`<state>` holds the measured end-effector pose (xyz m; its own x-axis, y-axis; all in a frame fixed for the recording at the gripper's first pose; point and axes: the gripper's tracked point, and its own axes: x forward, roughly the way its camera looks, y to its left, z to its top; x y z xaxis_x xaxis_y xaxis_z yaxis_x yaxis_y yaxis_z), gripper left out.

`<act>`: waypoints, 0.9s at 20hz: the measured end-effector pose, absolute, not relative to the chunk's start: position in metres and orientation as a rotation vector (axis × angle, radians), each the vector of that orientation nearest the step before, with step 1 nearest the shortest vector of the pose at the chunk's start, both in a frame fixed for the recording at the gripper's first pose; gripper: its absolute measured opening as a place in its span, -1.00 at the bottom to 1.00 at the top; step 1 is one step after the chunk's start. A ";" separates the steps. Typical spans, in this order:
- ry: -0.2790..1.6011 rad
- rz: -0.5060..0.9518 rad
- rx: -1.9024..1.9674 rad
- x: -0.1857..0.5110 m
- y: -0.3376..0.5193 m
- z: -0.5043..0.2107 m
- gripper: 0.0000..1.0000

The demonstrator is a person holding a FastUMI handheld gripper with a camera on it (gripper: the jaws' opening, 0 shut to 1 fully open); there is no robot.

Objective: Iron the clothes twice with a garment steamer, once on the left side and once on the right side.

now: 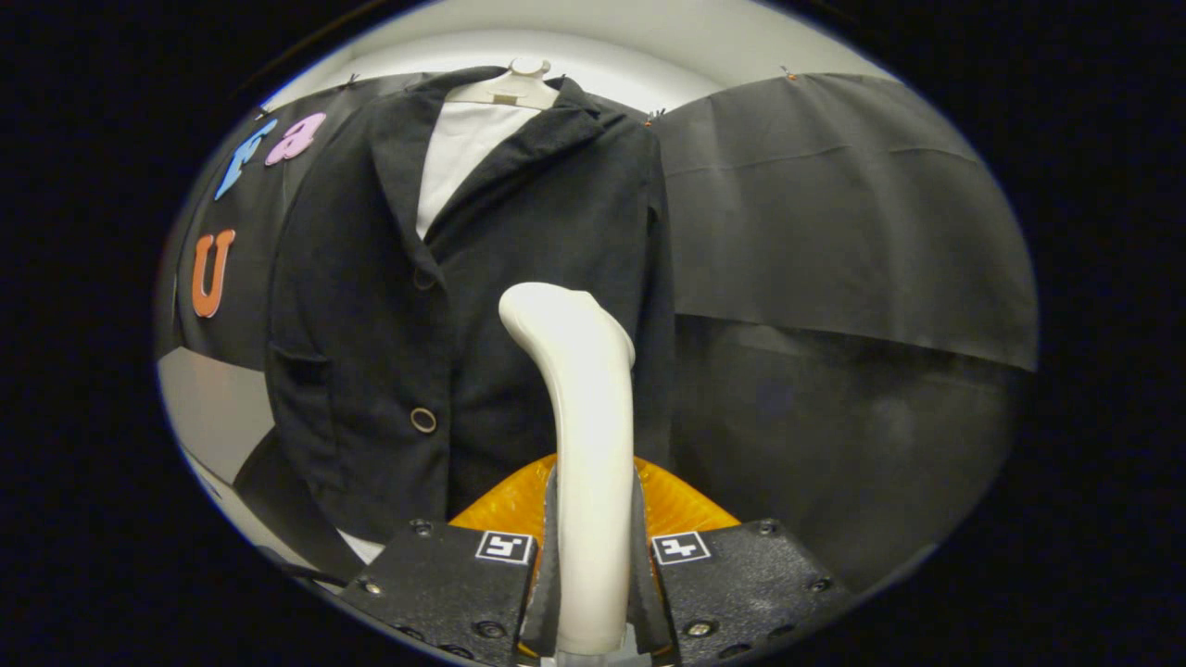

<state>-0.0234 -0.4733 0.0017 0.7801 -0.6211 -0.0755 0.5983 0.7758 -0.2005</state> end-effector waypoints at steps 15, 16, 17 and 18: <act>0.347 -0.599 -0.146 -0.035 -0.479 -0.119 -0.33; 0.366 -0.594 -0.149 -0.035 -0.481 -0.129 -0.33; 0.385 -0.589 -0.150 -0.035 -0.482 -0.138 -0.33; 0.393 -0.589 -0.150 -0.036 -0.484 -0.144 -0.33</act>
<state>-0.0355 -0.4841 -0.1436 0.7603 -0.5667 -0.3174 0.5105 0.8235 -0.2475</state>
